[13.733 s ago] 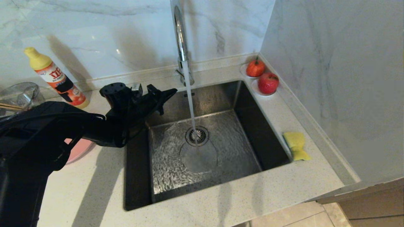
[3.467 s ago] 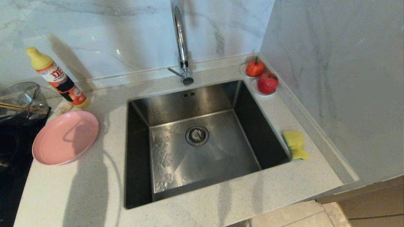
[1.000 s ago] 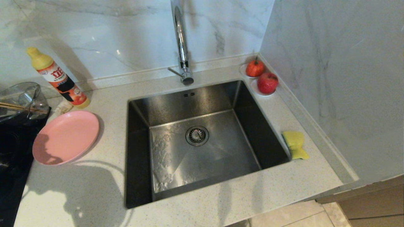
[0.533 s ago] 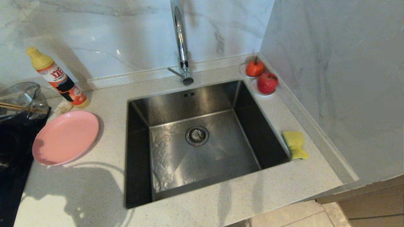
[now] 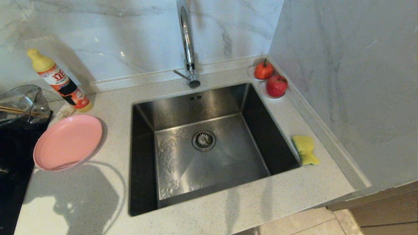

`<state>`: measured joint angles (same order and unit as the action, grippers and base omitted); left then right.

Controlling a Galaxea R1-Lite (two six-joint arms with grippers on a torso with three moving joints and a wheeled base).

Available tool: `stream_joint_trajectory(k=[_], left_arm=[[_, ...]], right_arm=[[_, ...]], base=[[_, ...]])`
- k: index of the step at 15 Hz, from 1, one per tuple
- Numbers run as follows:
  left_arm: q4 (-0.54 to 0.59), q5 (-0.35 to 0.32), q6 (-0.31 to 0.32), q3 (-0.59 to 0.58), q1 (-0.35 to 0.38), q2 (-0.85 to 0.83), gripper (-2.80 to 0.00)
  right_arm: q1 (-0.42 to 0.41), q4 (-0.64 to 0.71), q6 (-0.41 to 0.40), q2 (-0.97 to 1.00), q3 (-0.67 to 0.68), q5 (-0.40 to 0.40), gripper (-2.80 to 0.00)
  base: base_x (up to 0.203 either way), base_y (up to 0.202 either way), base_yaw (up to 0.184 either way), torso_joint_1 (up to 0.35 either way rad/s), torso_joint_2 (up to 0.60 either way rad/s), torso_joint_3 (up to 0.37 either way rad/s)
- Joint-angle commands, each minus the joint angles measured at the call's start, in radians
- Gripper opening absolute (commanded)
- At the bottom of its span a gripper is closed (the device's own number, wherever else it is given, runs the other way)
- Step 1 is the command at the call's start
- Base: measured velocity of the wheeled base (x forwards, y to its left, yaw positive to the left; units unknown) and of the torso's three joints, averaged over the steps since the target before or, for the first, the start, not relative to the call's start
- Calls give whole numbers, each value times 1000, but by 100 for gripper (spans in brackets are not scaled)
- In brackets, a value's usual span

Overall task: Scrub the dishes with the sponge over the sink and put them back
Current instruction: Place the bowl on the plate

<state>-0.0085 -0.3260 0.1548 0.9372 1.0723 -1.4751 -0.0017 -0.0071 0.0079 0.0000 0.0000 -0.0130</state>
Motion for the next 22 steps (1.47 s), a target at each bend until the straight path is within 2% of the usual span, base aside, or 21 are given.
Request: stream_joint_trajectory(k=[1,6,11,13,16,22], left_arm=[[3,-5,17,9,3,-87,0],[8,-19,17,36,3,-169,0],[13,-98,12,89,2,-257,0],[86,-152,8,126,2,-278,0],[205,-189,-15,203,2,-310,0],[222,-223,-27,307,1,-391,0]], right_arm=[[0,-1,0,2,0,0,-280],[0,-1,0,2,0,1,-280],[0,-1,0,2,0,1,-280],[0,-1,0,2,0,1,-280],[0,-1,0,2,0,0,-280],[0,-1,0,2,0,1,-280]], base=[[0,0,0,0,0,0],[0,0,0,0,0,0],[0,0,0,0,0,0],[0,0,0,0,0,0],[0,0,0,0,0,0],[0,0,0,0,0,0]])
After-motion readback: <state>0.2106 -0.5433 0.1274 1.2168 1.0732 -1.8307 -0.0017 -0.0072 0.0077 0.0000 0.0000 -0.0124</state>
